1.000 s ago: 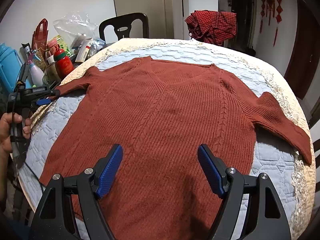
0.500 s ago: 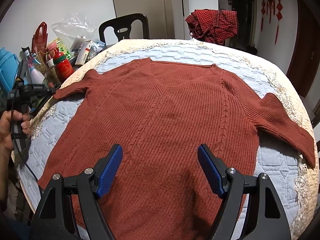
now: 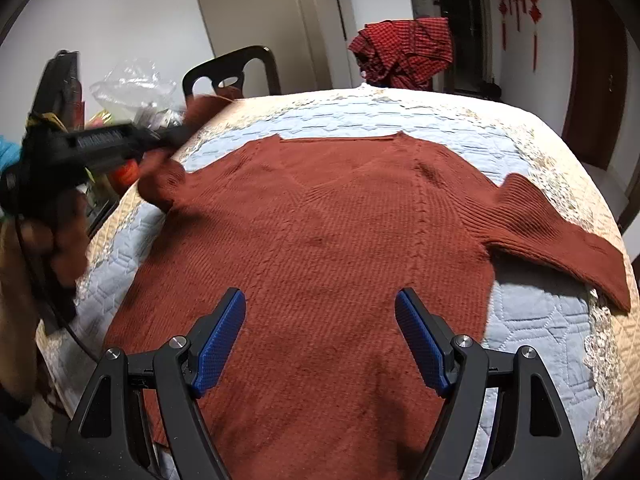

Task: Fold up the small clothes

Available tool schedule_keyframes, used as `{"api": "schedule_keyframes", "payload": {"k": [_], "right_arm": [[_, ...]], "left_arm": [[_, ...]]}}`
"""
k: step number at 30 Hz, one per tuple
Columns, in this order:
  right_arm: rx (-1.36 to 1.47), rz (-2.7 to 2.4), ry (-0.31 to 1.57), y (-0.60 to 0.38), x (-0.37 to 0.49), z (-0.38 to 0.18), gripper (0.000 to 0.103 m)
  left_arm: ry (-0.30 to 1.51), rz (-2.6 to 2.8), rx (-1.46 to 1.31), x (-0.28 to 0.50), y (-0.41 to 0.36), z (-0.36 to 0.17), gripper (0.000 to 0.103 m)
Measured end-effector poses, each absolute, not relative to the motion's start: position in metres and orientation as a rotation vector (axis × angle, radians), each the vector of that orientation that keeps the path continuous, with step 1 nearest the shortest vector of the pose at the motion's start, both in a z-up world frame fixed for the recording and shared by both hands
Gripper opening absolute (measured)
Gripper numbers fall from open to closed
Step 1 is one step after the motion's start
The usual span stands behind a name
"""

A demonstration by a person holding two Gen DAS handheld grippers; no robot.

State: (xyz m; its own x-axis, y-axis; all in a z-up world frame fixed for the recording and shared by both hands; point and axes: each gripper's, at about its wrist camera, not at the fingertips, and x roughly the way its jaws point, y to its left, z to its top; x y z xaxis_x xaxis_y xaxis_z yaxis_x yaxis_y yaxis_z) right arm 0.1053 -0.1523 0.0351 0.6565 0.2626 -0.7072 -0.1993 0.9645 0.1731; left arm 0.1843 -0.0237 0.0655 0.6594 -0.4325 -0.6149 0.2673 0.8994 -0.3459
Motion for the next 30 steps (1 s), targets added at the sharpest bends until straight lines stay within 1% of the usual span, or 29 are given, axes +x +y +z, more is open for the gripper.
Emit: {"api": "schedule_keyframes", "payload": {"k": [3,4,6,7,8,9,11,13,15,19,23,25,26,27,28,30], "right_arm": [[0.109,0.252,0.820,-0.159,0.107,0.035,0.077],[0.116,0.250,0.821,-0.161,0.108,0.035,0.077],[0.137,0.250,0.822,-0.164,0.110,0.036,0.077],[0.148,0.253,0.822,-0.165,0.112,0.037,0.077],[0.161,0.259,0.824,-0.166,0.114,0.037,0.077],[0.170,0.267,0.826,-0.166,0.116,0.037,0.077],[0.174,0.287,0.830,-0.163,0.123,0.037,0.071],[0.171,0.301,0.843,-0.157,0.134,0.036,0.057],[0.165,0.314,0.865,-0.149,0.150,0.032,0.047],[0.154,0.342,0.912,-0.133,0.187,0.024,0.047],[0.156,0.315,0.993,-0.130,0.224,0.004,0.047],[0.145,0.315,0.997,-0.129,0.232,-0.001,0.046],[0.131,0.316,0.994,-0.126,0.234,0.000,0.042],[0.120,0.316,0.995,-0.124,0.234,0.002,0.028],[0.114,0.326,0.994,-0.122,0.234,0.004,0.010],[0.097,0.346,0.995,-0.118,0.236,0.005,0.006]], "left_arm": [[0.835,-0.484,-0.237,0.188,-0.037,0.048,0.008],[0.831,-0.497,-0.226,0.186,-0.037,0.047,0.011],[0.808,-0.507,-0.229,0.178,-0.027,0.052,0.027],[0.793,-0.505,-0.239,0.173,-0.018,0.053,0.039],[0.773,-0.489,-0.246,0.169,-0.009,0.055,0.044],[0.755,-0.461,-0.246,0.165,-0.001,0.059,0.044],[0.737,-0.386,-0.238,0.163,0.017,0.060,0.044],[0.746,-0.311,-0.244,0.167,0.040,0.057,0.044],[0.774,-0.235,-0.252,0.174,0.058,0.049,0.044],[0.803,-0.188,-0.284,0.186,0.079,0.038,0.044],[0.828,-0.203,-0.289,0.201,0.077,0.030,0.044],[0.853,-0.198,-0.283,0.213,0.073,0.023,0.044],[0.865,-0.191,-0.283,0.216,0.076,0.018,0.044],[0.878,-0.186,-0.285,0.218,0.076,0.014,0.044],[0.887,-0.192,-0.289,0.222,0.076,0.010,0.044],[0.900,-0.197,-0.291,0.222,0.073,0.005,0.044]]}}
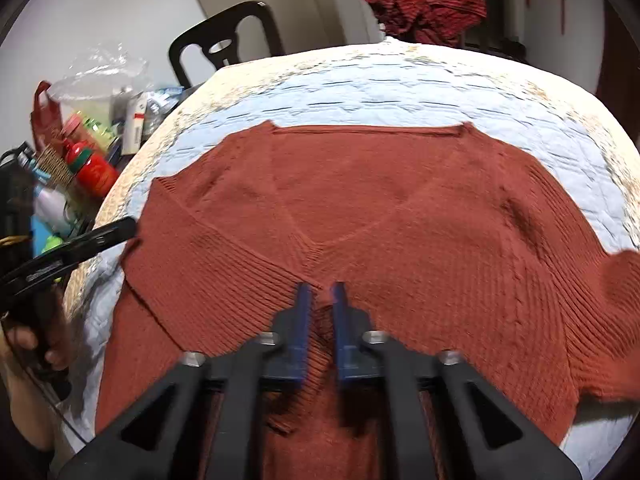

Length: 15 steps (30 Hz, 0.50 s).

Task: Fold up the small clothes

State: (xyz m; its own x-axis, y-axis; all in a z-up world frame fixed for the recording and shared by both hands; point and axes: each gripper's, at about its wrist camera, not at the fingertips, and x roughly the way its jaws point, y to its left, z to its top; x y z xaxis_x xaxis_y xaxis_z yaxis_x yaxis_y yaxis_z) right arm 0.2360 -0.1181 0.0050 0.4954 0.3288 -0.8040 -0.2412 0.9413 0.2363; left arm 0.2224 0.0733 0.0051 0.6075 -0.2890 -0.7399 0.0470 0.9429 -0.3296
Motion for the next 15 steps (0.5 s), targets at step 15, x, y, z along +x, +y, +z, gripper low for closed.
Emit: {"api": "schedule_keyframes", "payload": {"k": [15], "right_arm": [[0.109,0.322,0.979,-0.127,0.282,0.005,0.005]], "left_arm": [[0.855,-0.182,-0.264,0.222,0.072,0.009,0.034]]}}
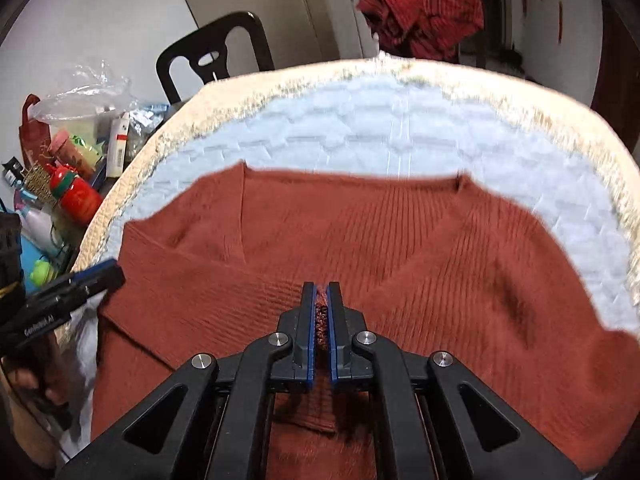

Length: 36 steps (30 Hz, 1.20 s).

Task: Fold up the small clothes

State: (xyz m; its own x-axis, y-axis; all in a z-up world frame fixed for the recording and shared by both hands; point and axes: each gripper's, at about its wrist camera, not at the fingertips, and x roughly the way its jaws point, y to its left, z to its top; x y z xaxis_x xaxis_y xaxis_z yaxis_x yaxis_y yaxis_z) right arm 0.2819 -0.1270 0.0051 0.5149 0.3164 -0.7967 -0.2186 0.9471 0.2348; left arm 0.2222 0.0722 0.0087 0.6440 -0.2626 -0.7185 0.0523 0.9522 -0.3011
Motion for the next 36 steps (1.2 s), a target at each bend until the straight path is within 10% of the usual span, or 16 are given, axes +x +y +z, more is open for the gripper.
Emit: {"api": "schedule_keyframes", "payload": {"k": [25,36], "right_arm": [[0.085,0.358,0.904,-0.136,0.204,0.034,0.015],[0.189,0.284,0.817,-0.189,0.121,0.054,0.031]], "left_arm": [[0.849,-0.248,-0.167,0.167,0.045,0.032,0.034],[0.794,-0.274,-0.145,0.108,0.031,0.057,0.058]]}}
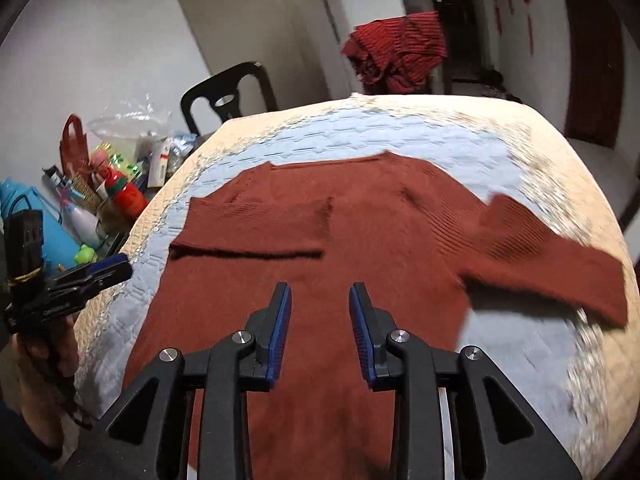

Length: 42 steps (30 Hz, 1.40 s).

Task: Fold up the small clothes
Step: 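Reach the right gripper to the other sleeve cuff and grasp it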

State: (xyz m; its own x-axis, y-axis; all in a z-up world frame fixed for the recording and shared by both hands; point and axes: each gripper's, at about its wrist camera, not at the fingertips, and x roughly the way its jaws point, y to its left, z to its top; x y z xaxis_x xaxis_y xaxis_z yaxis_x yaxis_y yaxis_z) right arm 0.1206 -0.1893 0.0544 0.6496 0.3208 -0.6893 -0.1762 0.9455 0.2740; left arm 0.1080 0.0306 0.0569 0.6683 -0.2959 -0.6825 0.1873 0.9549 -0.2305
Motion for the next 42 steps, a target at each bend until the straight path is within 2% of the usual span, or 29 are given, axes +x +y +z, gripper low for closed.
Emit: {"api": "schedule_keyframes", "payload": {"k": [11,13,15,23,37,38,40,42], "right_arm": [[0.418,0.066,0.809,-0.278,0.093,0.020,0.033],[0.469,0.033,0.796,-0.297,0.092,0.016,0.044],[0.524,-0.005,0.786,-0.317,0.093,0.012,0.046],[0.678,-0.120,0.756,-0.376,0.099,-0.002,0.046],[0.867,-0.183,0.691,-0.422,0.123,-0.017,0.046],[0.861,-0.190,0.692,-0.422,0.125,-0.016,0.045],[0.820,-0.219,0.697,-0.419,0.129,-0.011,0.016],[0.792,-0.225,0.690,-0.416,0.131,-0.004,0.012]], "left_arm": [[0.815,-0.317,-0.133,0.108,-0.006,0.041,0.061],[0.821,-0.322,-0.129,0.112,-0.012,0.038,0.061],[0.827,-0.325,-0.128,0.115,-0.018,0.035,0.061],[0.859,-0.314,-0.142,0.123,-0.022,0.024,0.061],[0.907,-0.302,-0.174,0.130,-0.019,0.005,0.062],[0.905,-0.304,-0.173,0.130,-0.019,0.005,0.063],[0.902,-0.306,-0.170,0.129,-0.020,0.005,0.064],[0.900,-0.309,-0.169,0.129,-0.020,0.005,0.064]]}}
